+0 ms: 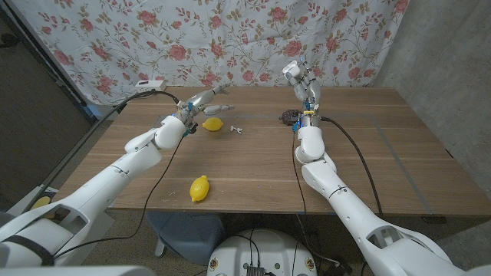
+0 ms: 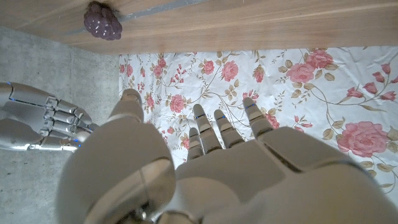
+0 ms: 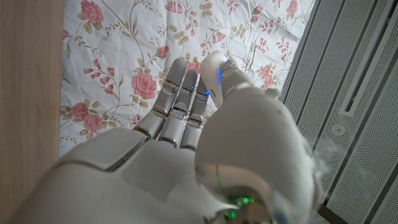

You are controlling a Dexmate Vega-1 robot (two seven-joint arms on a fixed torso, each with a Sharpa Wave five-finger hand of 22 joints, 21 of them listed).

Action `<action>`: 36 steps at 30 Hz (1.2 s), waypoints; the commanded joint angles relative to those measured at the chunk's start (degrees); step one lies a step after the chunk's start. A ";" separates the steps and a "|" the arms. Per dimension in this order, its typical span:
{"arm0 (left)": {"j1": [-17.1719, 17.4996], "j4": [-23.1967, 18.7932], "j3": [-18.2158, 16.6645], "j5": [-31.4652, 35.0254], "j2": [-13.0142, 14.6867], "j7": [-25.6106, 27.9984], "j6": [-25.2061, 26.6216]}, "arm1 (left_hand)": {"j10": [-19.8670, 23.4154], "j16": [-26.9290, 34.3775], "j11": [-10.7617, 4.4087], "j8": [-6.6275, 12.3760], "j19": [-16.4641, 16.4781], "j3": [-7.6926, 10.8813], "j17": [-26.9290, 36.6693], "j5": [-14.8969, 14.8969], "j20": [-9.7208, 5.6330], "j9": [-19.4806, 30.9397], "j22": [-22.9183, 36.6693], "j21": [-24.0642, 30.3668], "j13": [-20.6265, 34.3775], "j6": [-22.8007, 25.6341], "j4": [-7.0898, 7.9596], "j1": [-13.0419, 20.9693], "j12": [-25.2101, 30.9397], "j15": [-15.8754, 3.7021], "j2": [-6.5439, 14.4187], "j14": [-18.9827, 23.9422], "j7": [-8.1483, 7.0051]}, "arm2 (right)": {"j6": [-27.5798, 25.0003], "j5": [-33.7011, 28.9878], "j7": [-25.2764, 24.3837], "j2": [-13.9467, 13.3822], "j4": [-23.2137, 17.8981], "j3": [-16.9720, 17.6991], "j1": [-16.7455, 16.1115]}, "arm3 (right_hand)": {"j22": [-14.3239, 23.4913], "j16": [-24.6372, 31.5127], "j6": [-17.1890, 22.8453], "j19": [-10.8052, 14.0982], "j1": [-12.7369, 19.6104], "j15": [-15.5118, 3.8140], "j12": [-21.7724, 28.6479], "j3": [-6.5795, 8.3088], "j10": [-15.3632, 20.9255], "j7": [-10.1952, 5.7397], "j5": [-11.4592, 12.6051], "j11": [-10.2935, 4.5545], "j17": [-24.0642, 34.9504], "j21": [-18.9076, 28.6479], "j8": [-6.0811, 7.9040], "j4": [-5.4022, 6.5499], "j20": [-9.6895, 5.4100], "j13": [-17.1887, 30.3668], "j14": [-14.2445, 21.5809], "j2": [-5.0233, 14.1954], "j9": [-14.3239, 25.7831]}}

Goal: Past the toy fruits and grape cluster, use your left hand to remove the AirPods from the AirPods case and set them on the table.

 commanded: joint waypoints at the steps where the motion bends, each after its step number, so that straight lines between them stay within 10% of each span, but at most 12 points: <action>1: 2.35 -1.28 -2.20 -7.63 -1.17 -1.75 -2.52 | -1.61 0.18 0.36 -0.19 -0.49 -0.43 -0.15 -0.25 0.19 0.14 0.06 -0.28 -0.34 -0.69 0.68 -1.76 -0.85 0.07 0.46 -0.33 -0.25 | -0.96 1.01 -0.16 -1.20 -2.23 -0.20 -1.46 | -0.03 -0.01 0.12 -0.38 0.66 -10.60 5.12 0.18 5.57 0.38 0.47 -5.87 0.04 0.24 0.07 -0.22 -9.76 0.07 0.24 1.22 0.13; 36: 1.01 4.64 -2.30 -23.48 -5.79 -7.31 -11.71 | -4.21 0.62 1.47 -0.31 1.17 -2.50 -1.58 -0.69 -0.06 -0.03 -0.03 0.24 -2.80 -1.54 2.02 -7.25 -1.51 -0.39 -0.65 0.24 -0.56 | -2.34 3.29 0.97 -1.22 -3.02 0.84 -2.52 | -0.07 0.02 0.05 -0.65 0.53 -10.59 5.32 0.20 5.47 0.42 0.61 -5.87 -0.02 0.54 0.09 -0.26 -9.72 -0.10 0.29 1.21 0.12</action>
